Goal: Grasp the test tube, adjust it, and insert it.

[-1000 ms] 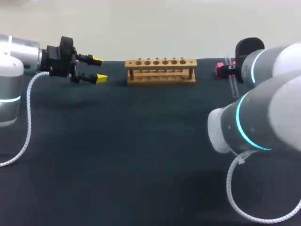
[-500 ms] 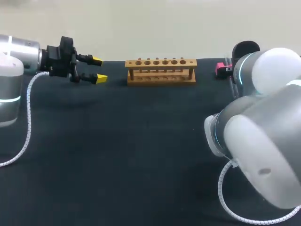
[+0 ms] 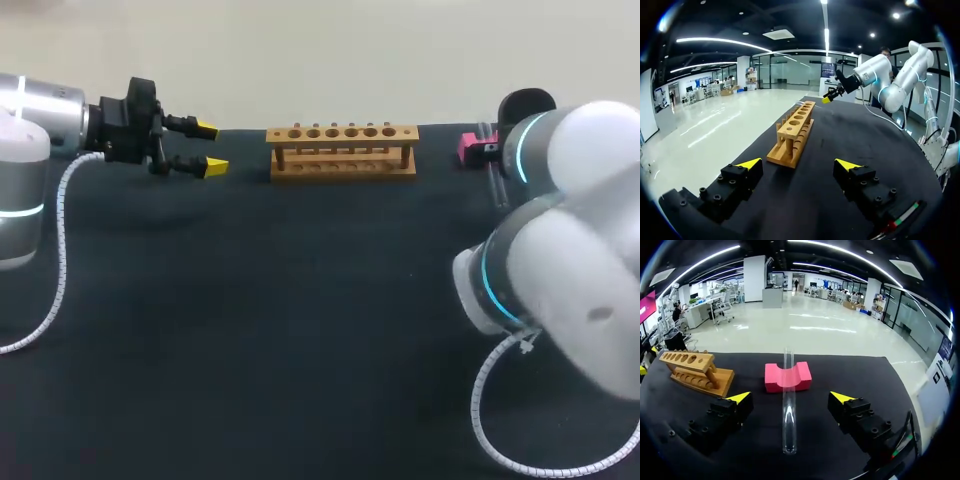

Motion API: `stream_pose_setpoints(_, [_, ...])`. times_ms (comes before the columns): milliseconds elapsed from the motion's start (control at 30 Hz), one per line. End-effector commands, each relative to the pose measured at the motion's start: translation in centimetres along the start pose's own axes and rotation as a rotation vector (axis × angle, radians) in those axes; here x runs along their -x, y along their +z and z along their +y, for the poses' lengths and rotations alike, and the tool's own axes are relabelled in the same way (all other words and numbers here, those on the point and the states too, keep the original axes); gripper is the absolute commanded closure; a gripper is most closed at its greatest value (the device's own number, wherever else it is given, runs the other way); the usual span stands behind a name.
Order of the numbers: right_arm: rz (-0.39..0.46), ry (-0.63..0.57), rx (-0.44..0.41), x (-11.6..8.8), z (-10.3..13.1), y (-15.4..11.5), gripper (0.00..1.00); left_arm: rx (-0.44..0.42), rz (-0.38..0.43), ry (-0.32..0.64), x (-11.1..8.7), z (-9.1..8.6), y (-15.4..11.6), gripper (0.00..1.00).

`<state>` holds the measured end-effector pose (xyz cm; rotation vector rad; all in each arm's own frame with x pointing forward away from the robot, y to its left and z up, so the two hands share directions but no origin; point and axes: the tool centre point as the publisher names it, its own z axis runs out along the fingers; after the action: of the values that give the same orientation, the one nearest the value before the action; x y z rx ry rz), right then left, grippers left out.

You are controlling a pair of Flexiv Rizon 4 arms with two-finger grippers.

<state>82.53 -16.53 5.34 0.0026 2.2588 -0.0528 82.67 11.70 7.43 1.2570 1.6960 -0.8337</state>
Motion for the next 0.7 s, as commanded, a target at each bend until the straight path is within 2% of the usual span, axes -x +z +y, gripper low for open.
stream_pose_setpoints(33, [0.004, -0.001, 0.122, -0.1, -0.8, 0.8, 0.0, 0.003, -0.003, 0.002, -0.1, -0.1, 0.0, 0.0])
stream_pose_setpoints(700, [0.063, -0.041, 0.154, -1.5, -0.4, 4.9, 0.0, 0.003, -0.003, 0.002, -0.1, -0.1, 0.0, 0.0])
